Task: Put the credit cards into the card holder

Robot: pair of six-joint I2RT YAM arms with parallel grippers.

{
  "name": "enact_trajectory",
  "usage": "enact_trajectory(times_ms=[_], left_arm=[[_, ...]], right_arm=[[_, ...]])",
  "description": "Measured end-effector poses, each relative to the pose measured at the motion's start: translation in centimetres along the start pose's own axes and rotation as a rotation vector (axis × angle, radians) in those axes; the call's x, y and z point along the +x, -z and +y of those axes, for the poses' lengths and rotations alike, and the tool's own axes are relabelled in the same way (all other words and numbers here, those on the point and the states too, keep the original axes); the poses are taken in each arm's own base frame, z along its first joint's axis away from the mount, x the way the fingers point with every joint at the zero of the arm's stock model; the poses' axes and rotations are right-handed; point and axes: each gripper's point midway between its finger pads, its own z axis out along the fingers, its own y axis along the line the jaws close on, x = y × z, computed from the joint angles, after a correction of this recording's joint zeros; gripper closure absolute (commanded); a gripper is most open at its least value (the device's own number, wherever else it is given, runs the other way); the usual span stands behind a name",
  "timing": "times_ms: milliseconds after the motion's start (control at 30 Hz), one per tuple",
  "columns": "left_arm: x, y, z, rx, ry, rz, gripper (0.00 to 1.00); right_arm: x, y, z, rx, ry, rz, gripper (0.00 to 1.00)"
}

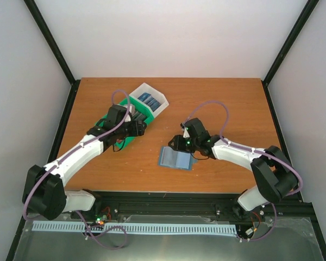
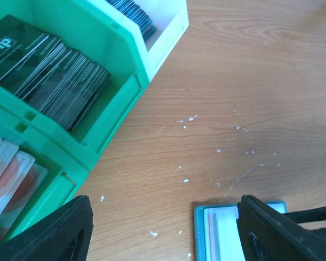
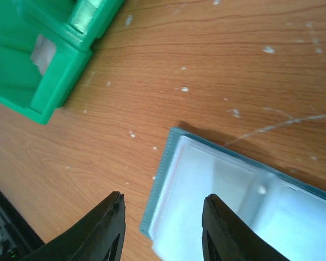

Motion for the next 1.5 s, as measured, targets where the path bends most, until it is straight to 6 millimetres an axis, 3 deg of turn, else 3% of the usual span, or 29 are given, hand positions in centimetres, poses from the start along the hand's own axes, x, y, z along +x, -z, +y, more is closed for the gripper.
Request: enact_trajectory(times_ms=[300, 500, 633, 800, 1000, 1233, 1333, 1500], left_arm=[[0.5, 1.1, 1.5, -0.004, -0.016, 0.036, 0.29], [-0.2, 1.1, 2.2, -0.043, -0.051, 0.067, 0.35], [-0.6, 1.7, 5.0, -0.131, -0.014, 0.098, 0.37], [0.0, 2.3, 9.6, -0.266, 0.03, 0.145, 0.4], [1.8, 0.6, 14.5, -0.374, 0.077, 0.253, 0.41], [-0.8, -2.0, 16.8, -0.418, 0.032, 0.269, 0.63], [-1.1, -3.1, 17.6, -0.439, -0.007, 0.291, 0.64], [0.2, -4.5, 19.2, -0.473, -0.077, 0.361, 0.65]], right_arm=[[0.7, 1.2, -4.1, 0.229, -0.068, 0.002, 0.61], [-1.2, 2.3, -3.5, 0.293, -0.066, -0.028, 0.61], [-1.3, 2.3, -3.5, 0.315, -0.071, -0.008, 0.62], [0.2, 2.0, -4.7, 0.357, -0.074, 0.057, 0.62], [0.8, 0.7, -5.2, 0.376, -0.059, 0.122, 0.62], [1.4, -0.6, -5.7, 0.37, -0.038, 0.167, 0.62], [1.7, -0.9, -6.0, 0.375, -0.023, 0.186, 0.62], [1.6, -1.0, -6.0, 0.381, 0.031, 0.207, 0.63]])
